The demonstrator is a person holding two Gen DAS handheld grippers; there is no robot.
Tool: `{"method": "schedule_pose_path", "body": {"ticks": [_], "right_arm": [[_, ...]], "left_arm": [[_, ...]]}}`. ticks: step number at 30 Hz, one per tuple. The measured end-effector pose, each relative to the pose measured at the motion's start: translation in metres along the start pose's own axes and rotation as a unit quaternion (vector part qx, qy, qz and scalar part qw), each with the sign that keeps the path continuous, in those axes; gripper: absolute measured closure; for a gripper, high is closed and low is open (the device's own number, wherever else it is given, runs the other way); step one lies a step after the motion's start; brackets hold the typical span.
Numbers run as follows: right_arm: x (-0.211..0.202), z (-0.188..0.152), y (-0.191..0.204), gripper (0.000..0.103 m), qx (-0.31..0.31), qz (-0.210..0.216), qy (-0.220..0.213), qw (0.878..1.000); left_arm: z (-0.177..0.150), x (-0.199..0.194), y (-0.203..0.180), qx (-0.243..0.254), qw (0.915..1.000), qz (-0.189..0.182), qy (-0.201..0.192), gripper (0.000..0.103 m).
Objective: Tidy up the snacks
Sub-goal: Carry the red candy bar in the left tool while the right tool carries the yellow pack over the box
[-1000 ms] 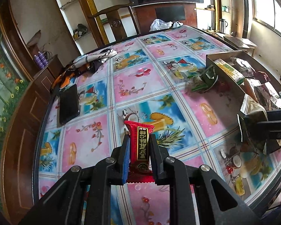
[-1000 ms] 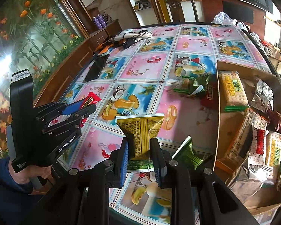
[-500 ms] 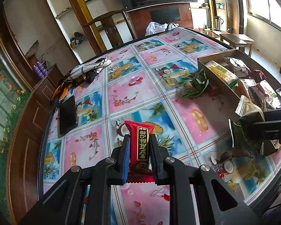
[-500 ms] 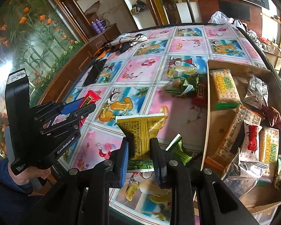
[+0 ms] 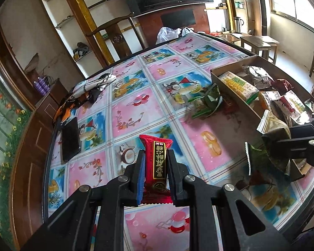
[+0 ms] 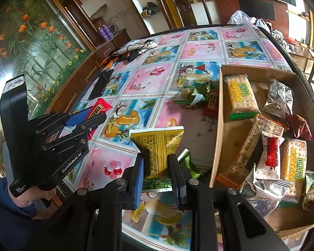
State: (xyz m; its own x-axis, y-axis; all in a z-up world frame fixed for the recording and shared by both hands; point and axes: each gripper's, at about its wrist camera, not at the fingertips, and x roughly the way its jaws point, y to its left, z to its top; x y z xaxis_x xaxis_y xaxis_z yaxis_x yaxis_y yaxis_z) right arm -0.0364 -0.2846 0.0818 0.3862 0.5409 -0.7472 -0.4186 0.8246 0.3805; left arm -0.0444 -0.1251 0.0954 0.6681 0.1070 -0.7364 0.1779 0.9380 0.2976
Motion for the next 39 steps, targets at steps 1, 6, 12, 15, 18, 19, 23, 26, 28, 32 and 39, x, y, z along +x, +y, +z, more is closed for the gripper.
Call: {"method": "schedule_pose_path", "body": {"ticks": [1,6,12,15,18,19,23,26,28,32,39], "right_arm": [[-0.001,0.0,-0.002,0.078,0.001,-0.001,0.0,1.0],[-0.005,-0.001,-0.011,0.078,0.01,-0.009,-0.001,1.0],[-0.014,-0.005,-0.027,0.078,0.027,-0.023,-0.004,0.999],[-0.02,-0.008,-0.035,0.078,0.037,-0.031,-0.006,0.999],[-0.026,-0.012,-0.043,0.078,0.047,-0.04,-0.008,0.998],[-0.028,-0.013,-0.046,0.078,0.05,-0.043,-0.009,0.998],[-0.039,-0.021,-0.06,0.078,0.067,-0.061,-0.013,0.996],[-0.05,-0.027,-0.074,0.078,0.086,-0.076,-0.017,0.993],[-0.058,-0.031,-0.085,0.078,0.101,-0.086,-0.021,0.991],[-0.073,-0.041,-0.105,0.078,0.131,-0.105,-0.029,0.985],[-0.089,-0.057,-0.129,0.078,0.164,-0.124,-0.034,0.978]], "left_arm": [[0.002,0.0,-0.002,0.002,1.0,-0.001,-0.001,0.084],[0.009,0.002,-0.013,0.009,0.9999,-0.011,-0.005,0.084],[0.018,0.005,-0.03,0.02,0.9994,-0.026,-0.009,0.084],[0.023,0.006,-0.039,0.026,0.999,-0.035,-0.012,0.084],[0.028,0.007,-0.05,0.033,0.9983,-0.045,-0.014,0.084],[0.03,0.007,-0.054,0.035,0.998,-0.05,-0.016,0.084],[0.038,0.009,-0.068,0.038,0.9965,-0.072,-0.019,0.084],[0.043,0.009,-0.079,0.034,0.9937,-0.104,-0.021,0.084],[0.047,0.009,-0.087,0.031,0.9911,-0.127,-0.021,0.084],[0.055,0.01,-0.104,0.027,0.9837,-0.177,-0.02,0.084],[0.065,0.013,-0.137,0.03,0.9606,-0.276,-0.002,0.084]]}}
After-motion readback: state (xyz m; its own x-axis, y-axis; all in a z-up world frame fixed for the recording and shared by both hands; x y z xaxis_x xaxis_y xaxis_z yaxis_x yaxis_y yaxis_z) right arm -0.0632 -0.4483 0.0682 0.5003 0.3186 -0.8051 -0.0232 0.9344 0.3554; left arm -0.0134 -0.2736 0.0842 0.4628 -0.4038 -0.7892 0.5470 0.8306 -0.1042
